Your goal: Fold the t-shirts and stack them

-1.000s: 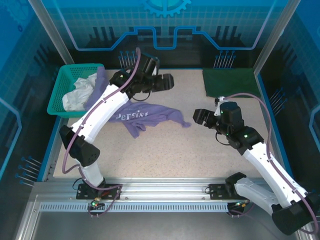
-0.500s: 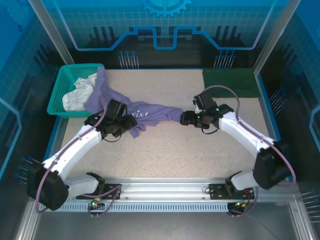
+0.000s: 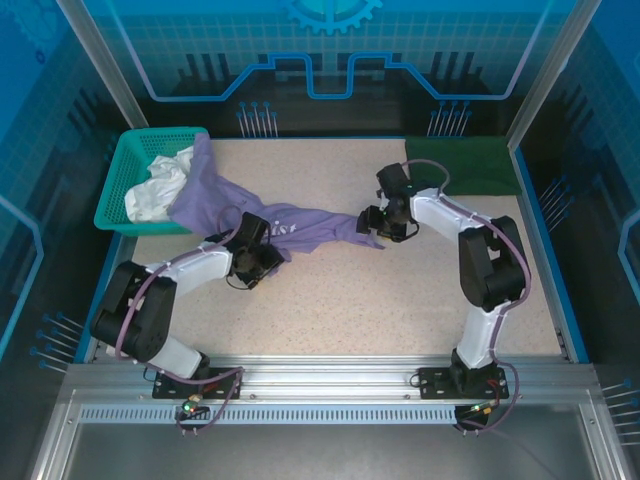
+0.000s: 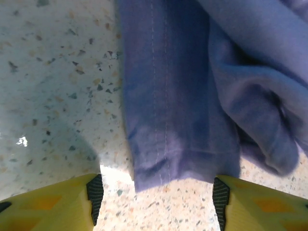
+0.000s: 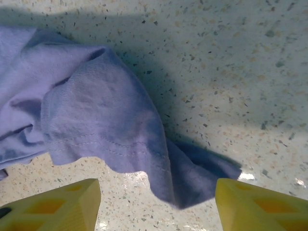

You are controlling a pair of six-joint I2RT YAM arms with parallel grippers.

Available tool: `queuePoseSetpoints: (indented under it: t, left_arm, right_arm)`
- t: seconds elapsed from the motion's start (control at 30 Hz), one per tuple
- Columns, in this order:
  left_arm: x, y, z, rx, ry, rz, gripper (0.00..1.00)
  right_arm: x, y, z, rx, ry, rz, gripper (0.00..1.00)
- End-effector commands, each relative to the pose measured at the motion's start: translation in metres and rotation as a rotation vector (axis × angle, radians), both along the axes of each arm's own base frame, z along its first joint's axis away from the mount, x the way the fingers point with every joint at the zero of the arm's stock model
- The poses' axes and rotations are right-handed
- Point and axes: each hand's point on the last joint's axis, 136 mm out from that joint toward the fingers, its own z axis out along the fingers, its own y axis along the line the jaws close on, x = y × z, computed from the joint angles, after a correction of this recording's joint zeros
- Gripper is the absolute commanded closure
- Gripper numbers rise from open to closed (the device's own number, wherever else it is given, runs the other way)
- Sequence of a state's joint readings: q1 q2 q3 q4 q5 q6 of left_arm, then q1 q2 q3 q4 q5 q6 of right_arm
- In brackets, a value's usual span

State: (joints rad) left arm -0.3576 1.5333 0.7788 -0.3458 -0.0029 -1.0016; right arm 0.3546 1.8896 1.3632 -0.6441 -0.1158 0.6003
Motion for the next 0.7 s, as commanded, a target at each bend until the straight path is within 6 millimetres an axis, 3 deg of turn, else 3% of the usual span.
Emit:
queuePoseSetpoints:
  t: [0.0,0.07,0.17,0.23,0.37,0.67]
  left_arm:
    - [0.013,0.001,-0.002,0.002,-0.026,0.043,0.4]
    - [0.012,0.005,-0.011,0.023,-0.022,0.057,0.42]
    - [0.013,0.005,-0.022,0.026,-0.009,0.064,0.55]
    - [0.013,0.008,-0.026,0.049,-0.005,0.066,0.59]
    - [0.019,0.017,-0.024,0.118,-0.034,0.051,0.64]
    - [0.041,0.013,-0.009,0.149,-0.088,-0.01,0.72]
  right_arm:
    - [0.0,0.01,-0.006,0.026,0.045,0.04,0.37]
    - [0.003,0.011,-0.011,0.021,0.048,0.049,0.42]
    - [0.005,0.009,-0.021,-0.004,0.064,0.047,0.47]
    - [0.005,0.011,-0.026,0.0,0.077,0.051,0.57]
    - [0.006,0.011,-0.027,-0.003,0.08,0.054,0.71]
    - [0.004,0.012,-0.031,0.011,0.081,0.057,0.79]
